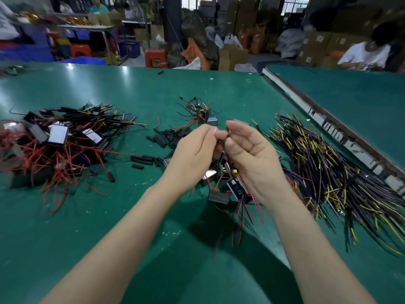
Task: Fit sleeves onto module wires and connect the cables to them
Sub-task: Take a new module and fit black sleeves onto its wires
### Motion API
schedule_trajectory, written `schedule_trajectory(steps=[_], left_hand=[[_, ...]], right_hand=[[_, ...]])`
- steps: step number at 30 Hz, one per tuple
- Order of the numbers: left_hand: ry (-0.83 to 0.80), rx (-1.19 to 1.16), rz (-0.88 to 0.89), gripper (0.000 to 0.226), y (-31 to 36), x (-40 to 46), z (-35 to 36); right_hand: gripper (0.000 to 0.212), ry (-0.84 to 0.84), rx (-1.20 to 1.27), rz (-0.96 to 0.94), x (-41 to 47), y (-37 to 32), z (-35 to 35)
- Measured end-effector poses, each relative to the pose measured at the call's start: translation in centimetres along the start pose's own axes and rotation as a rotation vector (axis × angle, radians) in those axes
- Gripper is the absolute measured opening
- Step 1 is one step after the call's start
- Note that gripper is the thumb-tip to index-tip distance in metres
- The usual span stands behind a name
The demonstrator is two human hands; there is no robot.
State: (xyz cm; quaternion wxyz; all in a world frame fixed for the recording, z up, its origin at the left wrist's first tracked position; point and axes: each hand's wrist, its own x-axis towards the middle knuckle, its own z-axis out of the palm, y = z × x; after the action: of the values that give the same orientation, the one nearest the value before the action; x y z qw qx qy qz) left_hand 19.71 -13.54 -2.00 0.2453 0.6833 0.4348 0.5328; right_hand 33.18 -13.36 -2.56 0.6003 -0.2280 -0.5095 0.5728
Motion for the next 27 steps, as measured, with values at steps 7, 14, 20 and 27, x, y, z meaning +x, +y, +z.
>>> schedule_trajectory(steps=[7,14,20,27], left_hand=[[0.061,-0.152,-0.094,0.021,0.9,-0.2,-2.4],[0.175,-0.281,-0.048,0.019,3.1,0.5,-5.0],[0.07,-0.508,-0.29,0.023,1.4,-0.3,-5.5],[0.078,-0.631,-0.375,0.014,-0.9,-2.3,-5.3]], right_hand=[[0.024,-0.025,-0.388,-0.091,1.0,-1.3,2.2],[0.04,-0.224,-0.623,-0.274,1.7,-3.9,5.0],[0.044,-0.204,-0.687,-0.138,1.7,-1.5,5.4],[0.038,-0.08,-0.845,0.044,1.8,1.8,0.9]])
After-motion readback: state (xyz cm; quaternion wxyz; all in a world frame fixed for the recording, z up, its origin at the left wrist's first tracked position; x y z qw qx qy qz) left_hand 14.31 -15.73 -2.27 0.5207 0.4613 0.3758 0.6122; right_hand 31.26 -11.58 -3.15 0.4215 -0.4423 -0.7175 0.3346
